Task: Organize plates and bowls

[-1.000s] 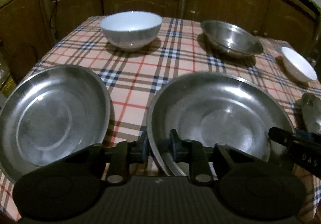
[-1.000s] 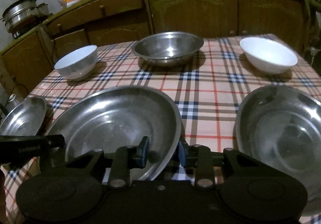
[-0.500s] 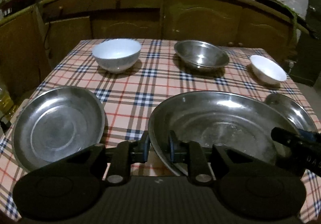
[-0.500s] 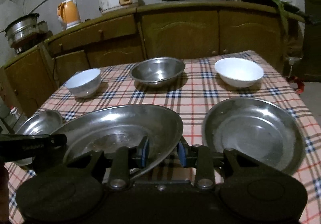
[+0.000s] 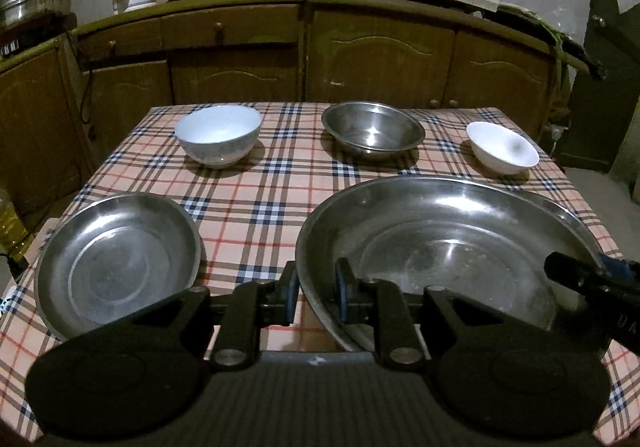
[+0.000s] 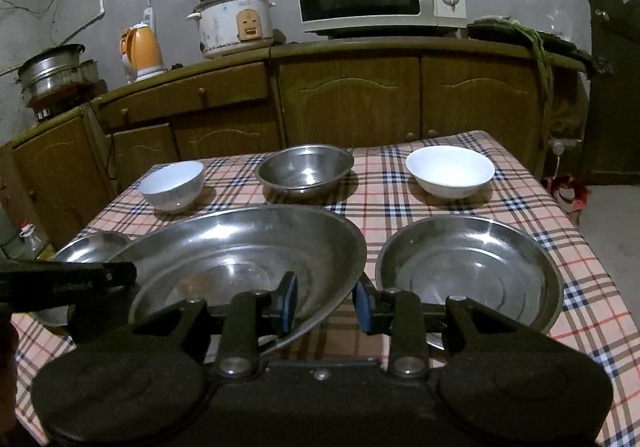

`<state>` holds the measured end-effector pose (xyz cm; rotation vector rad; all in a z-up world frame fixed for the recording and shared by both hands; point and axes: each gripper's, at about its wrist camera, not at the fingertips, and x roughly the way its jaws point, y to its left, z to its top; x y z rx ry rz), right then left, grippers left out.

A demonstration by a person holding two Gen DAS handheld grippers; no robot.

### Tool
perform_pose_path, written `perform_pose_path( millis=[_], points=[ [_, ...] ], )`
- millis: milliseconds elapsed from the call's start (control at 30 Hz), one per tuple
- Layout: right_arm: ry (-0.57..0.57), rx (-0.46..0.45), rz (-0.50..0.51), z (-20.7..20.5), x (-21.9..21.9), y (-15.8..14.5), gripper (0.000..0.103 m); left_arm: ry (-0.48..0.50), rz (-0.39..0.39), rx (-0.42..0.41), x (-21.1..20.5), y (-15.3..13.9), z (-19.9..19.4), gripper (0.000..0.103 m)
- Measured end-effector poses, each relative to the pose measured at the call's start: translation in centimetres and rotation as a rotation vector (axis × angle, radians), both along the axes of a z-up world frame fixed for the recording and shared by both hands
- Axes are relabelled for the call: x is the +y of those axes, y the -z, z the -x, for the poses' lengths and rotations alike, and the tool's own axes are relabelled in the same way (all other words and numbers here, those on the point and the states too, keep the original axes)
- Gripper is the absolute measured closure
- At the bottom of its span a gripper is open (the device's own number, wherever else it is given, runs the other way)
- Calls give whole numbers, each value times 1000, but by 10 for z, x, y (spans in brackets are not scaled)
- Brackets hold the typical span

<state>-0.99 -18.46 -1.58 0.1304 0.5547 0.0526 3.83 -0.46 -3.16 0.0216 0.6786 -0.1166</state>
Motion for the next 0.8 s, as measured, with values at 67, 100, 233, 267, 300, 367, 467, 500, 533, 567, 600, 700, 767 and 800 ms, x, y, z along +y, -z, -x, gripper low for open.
perform_pose_path(
  millis=[67,100,233,267,300,367,467,500,533,567,600,700,767,800],
  points=[
    [1,-3,0,0,0,1,64,2,-2,-5,0,0,0,84],
    [-1,-3,2,0,0,1,64,1,-1,-6,1,1,-1,84],
    [1,-4,6,-1,-1,7,64,2,-1,-4,1,5,-2,84],
    [3,-4,5,-2,-1,8,64,2,-1,-4,1,5,-2,84],
    [4,-4,5,-2,-1,10,64,3,-2,-5,1,6,-3,84],
    [5,-2,8,-4,-1,13,64,3,-6,-6,0,8,-3,84],
    [4,0,14,-5,1,19,64,0,-7,-1,1,12,-5,84],
    [4,1,17,-6,2,20,64,0,-6,2,1,13,-6,84],
    [5,2,19,-6,3,22,64,-1,-7,4,1,15,-7,84],
    [6,4,20,-7,4,24,64,-2,-8,5,1,16,-8,84],
    [6,7,21,-8,4,26,64,-1,-12,6,1,17,-9,84],
    [7,15,23,-10,5,32,64,0,-19,7,0,20,-11,84],
    [4,21,27,-12,6,36,64,-2,-22,9,1,23,-12,84],
    [3,24,28,-12,7,38,64,-4,-22,11,1,24,-13,84]
  ],
)
